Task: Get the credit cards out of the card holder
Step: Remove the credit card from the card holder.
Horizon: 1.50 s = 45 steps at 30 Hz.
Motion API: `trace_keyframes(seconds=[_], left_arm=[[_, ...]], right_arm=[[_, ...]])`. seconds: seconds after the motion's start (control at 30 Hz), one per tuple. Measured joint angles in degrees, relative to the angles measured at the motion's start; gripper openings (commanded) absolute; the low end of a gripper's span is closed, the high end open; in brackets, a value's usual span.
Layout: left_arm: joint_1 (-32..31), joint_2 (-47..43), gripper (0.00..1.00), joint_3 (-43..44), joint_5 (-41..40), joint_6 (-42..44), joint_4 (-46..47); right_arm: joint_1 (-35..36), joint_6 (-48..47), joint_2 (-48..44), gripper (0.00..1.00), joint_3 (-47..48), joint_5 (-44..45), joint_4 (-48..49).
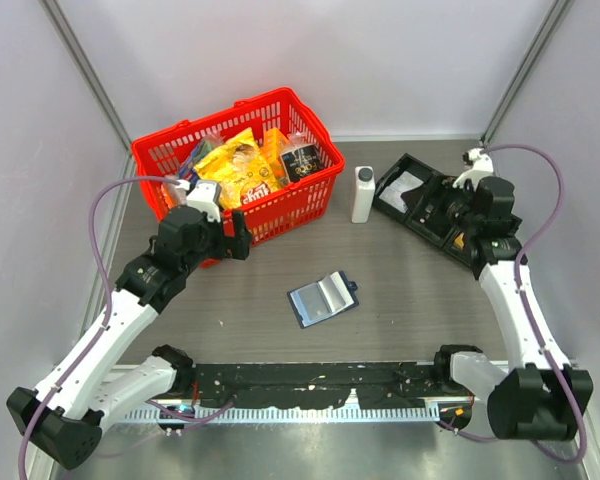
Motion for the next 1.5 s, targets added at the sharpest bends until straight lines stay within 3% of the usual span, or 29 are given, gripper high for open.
trace_keyframes(seconds=[0.1,0.2,0.37,0.5,0.83,1.07,1.5], left_arm=[[0.0,0.11,1.0,0.02,0.9,-1.62,0.0],[-1.11,0.9,1.0,0.02,2.21,-4.44,0.0],[-12.07,3.61,1.0,-0.2,0.07,-9.09,0.13],[-19.96,5.97,1.0,-2.78,-2.19,-15.15,2.12],[-24.28,7.96,0.95,-15.54,-7.13,-34.1,6.45],[-24.76,6.27,0.91,-20.15,-8.33,-39.12,7.39],[-24.76,5.31,0.9,-23.19,-8.52,-42.88,8.68]], right_arm=[[6.36,0.52,-4.31,0.82,-1.46,1.14,-1.16],[17.51,-0.07,-7.17,0.81,-2.89,5.18,-1.66],[33.35,0.09,-10.19,0.8,-8.85,11.93,-2.25],[43.91,1.2,-8.81,0.77,-12.59,18.29,-2.84],[65.72,4.02,0.04,0.68,-15.85,31.69,-1.14],[72.19,6.82,8.87,0.68,-16.46,38.34,3.13],[73.07,9.03,14.43,0.68,-17.09,46.62,8.2]])
